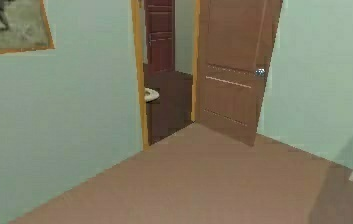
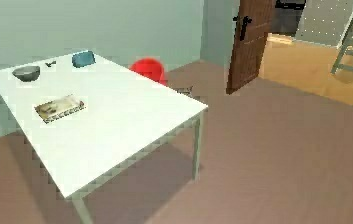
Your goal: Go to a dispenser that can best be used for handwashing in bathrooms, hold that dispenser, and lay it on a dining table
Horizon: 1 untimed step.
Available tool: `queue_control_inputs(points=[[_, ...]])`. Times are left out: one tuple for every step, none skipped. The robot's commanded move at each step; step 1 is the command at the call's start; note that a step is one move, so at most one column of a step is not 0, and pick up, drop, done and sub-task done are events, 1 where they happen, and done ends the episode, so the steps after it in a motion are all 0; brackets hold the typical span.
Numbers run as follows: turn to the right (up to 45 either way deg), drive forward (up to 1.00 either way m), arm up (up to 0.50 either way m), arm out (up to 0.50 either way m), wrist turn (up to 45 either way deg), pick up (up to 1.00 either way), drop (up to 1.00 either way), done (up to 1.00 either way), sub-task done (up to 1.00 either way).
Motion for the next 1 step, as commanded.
queue_control_inputs(points=[[0.0,1.0,0.0,0.0,0.0,0.0,0.0,0.0,0.0]])
